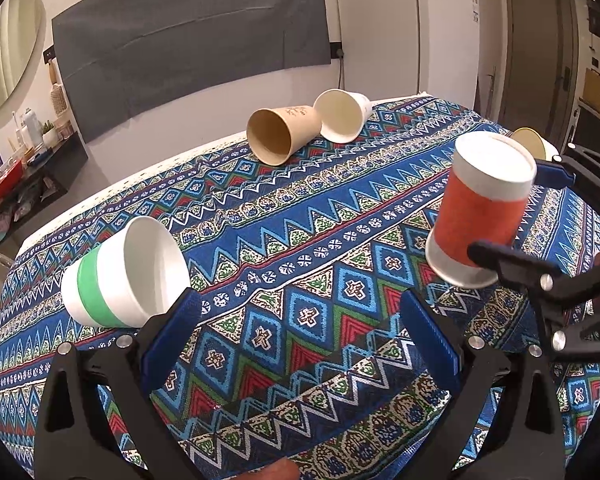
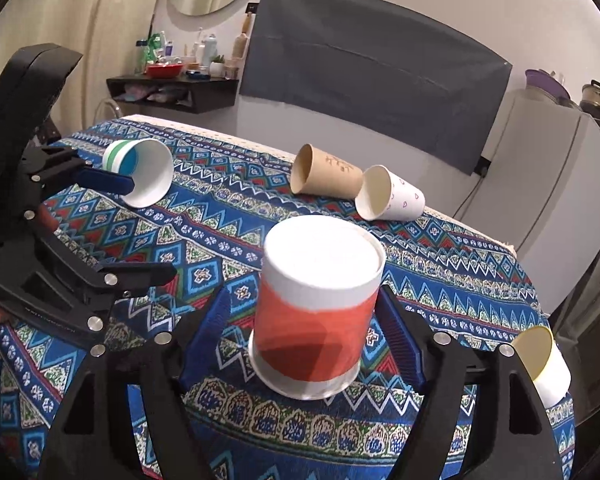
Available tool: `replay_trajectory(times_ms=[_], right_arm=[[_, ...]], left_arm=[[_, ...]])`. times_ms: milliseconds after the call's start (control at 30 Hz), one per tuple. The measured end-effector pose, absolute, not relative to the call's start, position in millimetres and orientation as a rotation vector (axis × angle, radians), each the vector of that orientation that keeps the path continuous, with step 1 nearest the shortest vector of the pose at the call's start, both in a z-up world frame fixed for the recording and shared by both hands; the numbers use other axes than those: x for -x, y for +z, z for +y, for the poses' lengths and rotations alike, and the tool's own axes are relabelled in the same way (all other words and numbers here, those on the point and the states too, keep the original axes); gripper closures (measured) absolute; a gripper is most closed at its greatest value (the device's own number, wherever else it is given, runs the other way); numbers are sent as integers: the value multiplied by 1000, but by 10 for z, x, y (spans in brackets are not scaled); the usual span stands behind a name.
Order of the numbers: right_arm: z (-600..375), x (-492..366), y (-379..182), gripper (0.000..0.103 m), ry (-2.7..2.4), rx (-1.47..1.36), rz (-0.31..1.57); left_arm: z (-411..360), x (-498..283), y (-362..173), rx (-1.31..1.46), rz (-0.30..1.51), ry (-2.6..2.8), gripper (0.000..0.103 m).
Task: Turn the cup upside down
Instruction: 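Rotate the cup with the right tool and set it mouth-down on the cloth, then open the right tool and release the upside-down red-and-white cup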
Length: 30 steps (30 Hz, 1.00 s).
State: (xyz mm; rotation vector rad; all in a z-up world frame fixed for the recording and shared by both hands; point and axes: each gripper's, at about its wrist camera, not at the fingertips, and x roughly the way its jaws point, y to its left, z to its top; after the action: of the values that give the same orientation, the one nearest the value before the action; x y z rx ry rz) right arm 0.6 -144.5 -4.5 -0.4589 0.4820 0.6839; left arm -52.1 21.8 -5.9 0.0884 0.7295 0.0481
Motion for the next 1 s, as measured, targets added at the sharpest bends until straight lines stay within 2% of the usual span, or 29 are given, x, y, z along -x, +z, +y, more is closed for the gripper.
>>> replay_trajectory(times_ms=[200,633,1000], right_arm=[[-1542,85,-60,19,681,441,499],[-1854,27,16,16,556,277,502],[-1763,130,22,13,552,337,458]], left_arm=[[198,522,-64,-94,733,54,6],[113,550,-66,-132,732,37,6],[59,556,-67,-154,724,19,6]])
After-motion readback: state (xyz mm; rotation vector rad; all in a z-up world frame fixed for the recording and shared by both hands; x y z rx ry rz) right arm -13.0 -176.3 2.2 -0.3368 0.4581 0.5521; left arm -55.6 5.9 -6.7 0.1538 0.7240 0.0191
